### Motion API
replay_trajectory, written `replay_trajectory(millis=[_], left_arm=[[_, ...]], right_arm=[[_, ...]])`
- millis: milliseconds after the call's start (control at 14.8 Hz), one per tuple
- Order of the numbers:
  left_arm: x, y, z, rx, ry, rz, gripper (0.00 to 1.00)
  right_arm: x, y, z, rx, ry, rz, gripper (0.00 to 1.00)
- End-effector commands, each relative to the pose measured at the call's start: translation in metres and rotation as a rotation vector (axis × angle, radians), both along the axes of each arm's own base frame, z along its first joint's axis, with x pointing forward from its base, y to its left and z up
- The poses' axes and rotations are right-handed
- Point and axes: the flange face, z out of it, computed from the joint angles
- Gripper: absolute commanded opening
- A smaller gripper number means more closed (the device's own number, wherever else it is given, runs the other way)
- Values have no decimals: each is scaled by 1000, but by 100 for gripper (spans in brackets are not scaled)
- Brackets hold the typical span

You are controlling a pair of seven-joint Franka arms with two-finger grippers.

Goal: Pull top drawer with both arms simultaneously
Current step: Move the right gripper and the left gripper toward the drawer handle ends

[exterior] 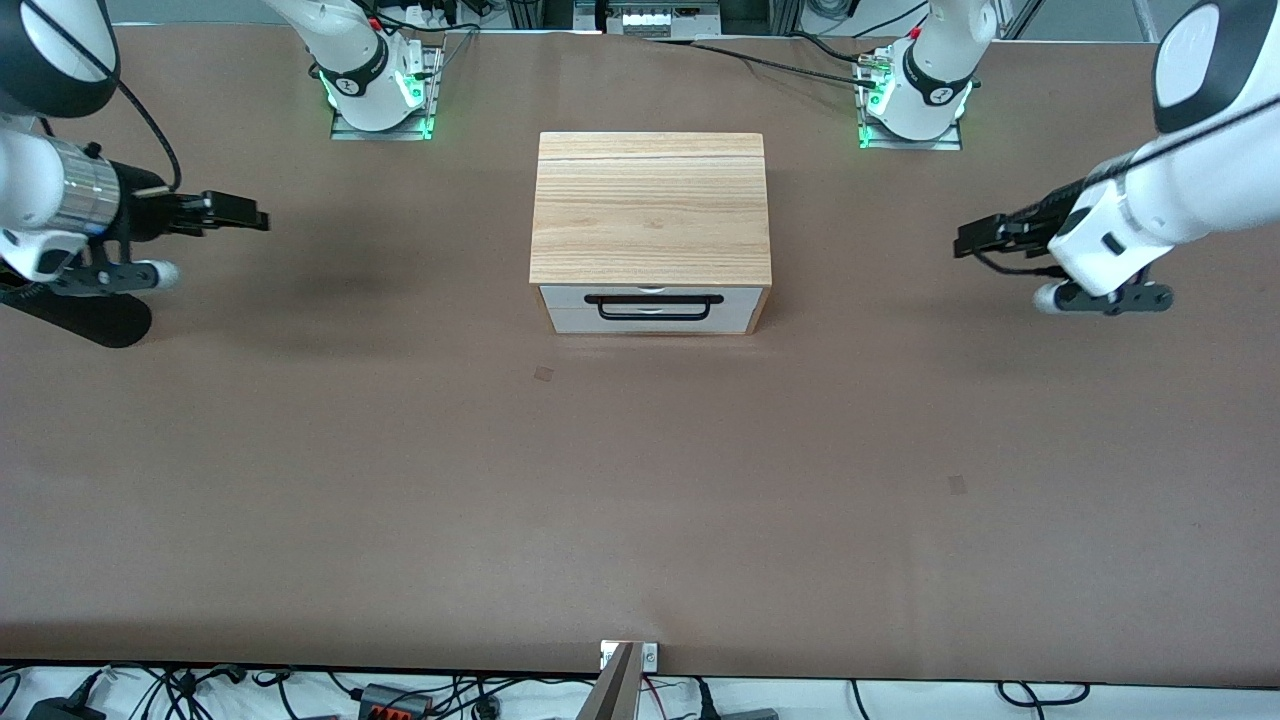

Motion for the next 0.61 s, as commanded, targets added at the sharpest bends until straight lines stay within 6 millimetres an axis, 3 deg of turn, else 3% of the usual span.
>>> replay_trajectory(millis=[0,202,405,540], left_arm=[[30,-9,-29,-148,39,15,100],[39,-47,-50,-219,32,0,100],[43,-102,-73,-234,-4,-53,100],[51,-122,-90,-289,-24,-25,100]], right_arm=[[13,13,-27,170,57,-27,100],[36,39,-79,445,132,-109,100],[58,56,-124,565,34,-68,100],[66,73,-155,675,7,-67,100]])
